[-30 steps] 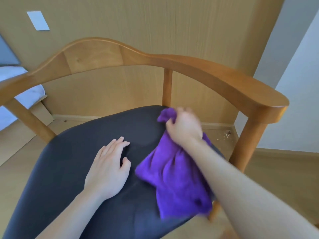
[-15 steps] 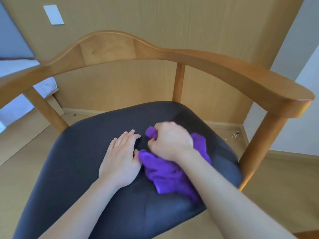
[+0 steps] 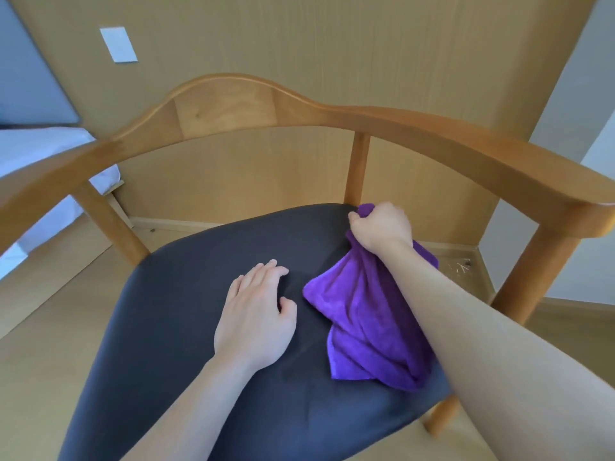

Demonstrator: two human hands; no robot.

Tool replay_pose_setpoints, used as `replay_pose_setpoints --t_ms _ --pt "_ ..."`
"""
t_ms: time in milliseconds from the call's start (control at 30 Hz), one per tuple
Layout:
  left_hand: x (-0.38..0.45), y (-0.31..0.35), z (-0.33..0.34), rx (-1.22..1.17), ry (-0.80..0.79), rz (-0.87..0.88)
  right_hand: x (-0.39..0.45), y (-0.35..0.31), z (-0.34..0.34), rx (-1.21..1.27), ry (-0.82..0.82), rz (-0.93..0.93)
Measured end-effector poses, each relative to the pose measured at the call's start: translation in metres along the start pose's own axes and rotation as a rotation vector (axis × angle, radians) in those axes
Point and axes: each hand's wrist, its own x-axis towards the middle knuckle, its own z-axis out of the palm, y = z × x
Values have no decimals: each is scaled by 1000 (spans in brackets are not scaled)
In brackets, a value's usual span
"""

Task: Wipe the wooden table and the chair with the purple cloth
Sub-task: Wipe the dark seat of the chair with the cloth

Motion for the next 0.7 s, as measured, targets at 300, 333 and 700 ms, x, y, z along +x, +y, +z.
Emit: replay_pose_setpoints --t_ms 300,333,700 --pt "4 -3 -3 -24 -17 16 -105 -27 12 -154 -241 -459" --pt "5 -3 -4 -26 -22 17 -117 -24 8 -139 -249 -498" --pt "1 -5 -1 -53 -14 -16 -146 20 -43 163 211 -310"
